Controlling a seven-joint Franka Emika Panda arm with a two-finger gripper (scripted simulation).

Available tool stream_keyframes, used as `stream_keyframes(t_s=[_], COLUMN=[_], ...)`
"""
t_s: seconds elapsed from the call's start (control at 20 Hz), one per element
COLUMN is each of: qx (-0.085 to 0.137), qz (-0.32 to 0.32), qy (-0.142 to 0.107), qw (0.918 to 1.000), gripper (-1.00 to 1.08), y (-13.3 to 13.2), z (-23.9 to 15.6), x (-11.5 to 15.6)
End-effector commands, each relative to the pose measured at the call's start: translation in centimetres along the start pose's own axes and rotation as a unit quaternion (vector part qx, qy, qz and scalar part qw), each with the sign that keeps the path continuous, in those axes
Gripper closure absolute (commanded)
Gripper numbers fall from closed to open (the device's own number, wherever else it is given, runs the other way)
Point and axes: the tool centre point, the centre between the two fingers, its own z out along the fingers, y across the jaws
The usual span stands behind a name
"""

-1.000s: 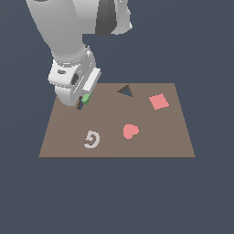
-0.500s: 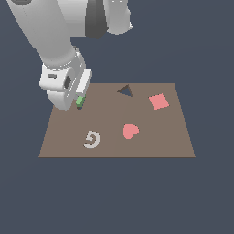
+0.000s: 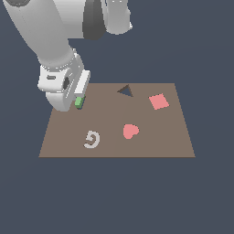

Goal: Insert a designated object into the corresponding slot on a board.

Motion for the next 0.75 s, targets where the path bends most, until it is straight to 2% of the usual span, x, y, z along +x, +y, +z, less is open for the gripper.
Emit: stream_keyframes(t_s=[0.0,0.2,0.25,0.7], qx=[0.000,0.000,0.000,0.000], qz=[-0.001,-0.002,-0.002,-0.002], qy=[0.000,0.000,0.000,0.000], qw=[1.0000,1.0000,1.0000,1.0000], gripper=[1.08,1.08,-0.92,-0.92], y=[0.02,0.06,0.06,0.06], z=[0.37,0.87,0.87,0.87], x=[0.02,0.03,0.03,0.03])
